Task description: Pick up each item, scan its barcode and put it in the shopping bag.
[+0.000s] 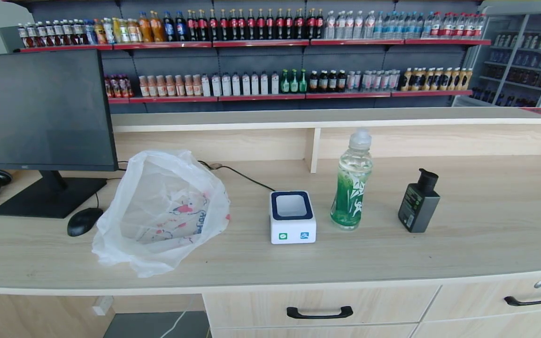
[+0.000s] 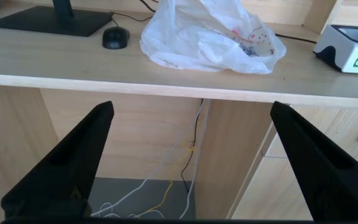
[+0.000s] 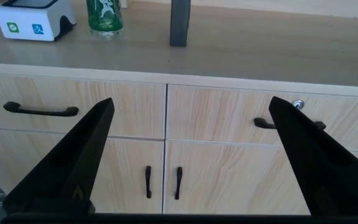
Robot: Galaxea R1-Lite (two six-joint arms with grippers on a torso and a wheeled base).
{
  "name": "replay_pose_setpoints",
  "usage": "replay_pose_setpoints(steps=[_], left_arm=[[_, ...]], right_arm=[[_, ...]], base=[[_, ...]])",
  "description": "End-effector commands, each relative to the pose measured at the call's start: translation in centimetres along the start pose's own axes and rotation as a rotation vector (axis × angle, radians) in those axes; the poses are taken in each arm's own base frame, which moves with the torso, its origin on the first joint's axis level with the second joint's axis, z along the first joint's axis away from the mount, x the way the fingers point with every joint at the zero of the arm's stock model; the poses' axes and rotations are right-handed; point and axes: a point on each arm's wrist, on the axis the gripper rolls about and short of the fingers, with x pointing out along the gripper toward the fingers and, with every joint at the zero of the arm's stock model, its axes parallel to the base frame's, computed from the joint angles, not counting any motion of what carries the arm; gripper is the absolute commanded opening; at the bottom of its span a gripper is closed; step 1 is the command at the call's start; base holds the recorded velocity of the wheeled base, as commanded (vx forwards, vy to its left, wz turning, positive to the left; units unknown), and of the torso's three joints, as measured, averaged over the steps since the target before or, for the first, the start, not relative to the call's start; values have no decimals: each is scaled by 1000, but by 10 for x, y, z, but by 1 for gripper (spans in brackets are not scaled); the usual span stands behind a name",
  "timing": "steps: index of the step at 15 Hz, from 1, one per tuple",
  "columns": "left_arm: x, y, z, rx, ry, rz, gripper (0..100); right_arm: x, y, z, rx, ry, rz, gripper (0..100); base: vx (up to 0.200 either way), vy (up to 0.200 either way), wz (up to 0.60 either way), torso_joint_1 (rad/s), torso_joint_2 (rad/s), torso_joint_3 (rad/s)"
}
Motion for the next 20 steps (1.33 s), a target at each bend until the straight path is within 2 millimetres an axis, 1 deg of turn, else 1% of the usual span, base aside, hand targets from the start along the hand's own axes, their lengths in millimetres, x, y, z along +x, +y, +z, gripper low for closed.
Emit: replay_pose_setpoints(steps=[1, 2, 3, 4, 5, 8, 9, 11, 12, 14, 16, 17, 19, 20], left_arm=[[0, 0, 0, 0, 1, 0, 100], [0, 0, 0, 0, 1, 0, 100], [0, 0, 0, 0, 1, 0, 100], [0, 0, 0, 0, 1, 2, 100], [0, 0, 0, 0, 1, 0, 100], [0, 0, 0, 0, 1, 2, 100], [0, 0, 0, 0, 1, 0, 100], [0, 0, 0, 0, 1, 2, 100], [0, 0, 0, 0, 1, 2, 100], [0, 0, 0, 0, 1, 2, 100], [0, 0, 0, 0, 1, 0, 100], [0, 0, 0, 0, 1, 2, 100], [0, 0, 0, 0, 1, 0, 100], [0, 0, 0, 0, 1, 2, 100]], right_arm=[[0, 0, 0, -4, 0, 2, 100], [0, 0, 1, -24, -6, 17, 100], [-2, 0, 11, -24, -38, 31, 100], [-4, -4, 57, 21, -78, 33, 100], [-3, -6, 77, 45, -96, 36, 100], [14, -9, 101, 53, -57, 105, 100], [26, -9, 107, 53, -42, 135, 100], [54, -9, 121, 51, -69, 141, 100], [67, -8, 126, 47, -77, 140, 100], [88, -7, 129, 47, -49, 142, 100], [104, -6, 131, 43, -4, 148, 100], [112, -6, 130, 40, 24, 147, 100], [130, -4, 123, 38, 96, 152, 100], [138, -2, 121, 38, 104, 160, 100]], base=[[0, 0, 0, 0, 0, 0], [0, 0, 0, 0, 0, 0], [0, 0, 0, 0, 0, 0], [0, 0, 0, 0, 0, 0], [0, 0, 0, 0, 0, 0], [0, 0, 0, 0, 0, 0], [0, 0, 0, 0, 0, 0], [0, 0, 0, 0, 0, 0], [0, 0, 0, 0, 0, 0], [0, 0, 0, 0, 0, 0], [0, 0, 0, 0, 0, 0], [0, 0, 0, 0, 0, 0], [0, 0, 0, 0, 0, 0], [0, 0, 0, 0, 0, 0]])
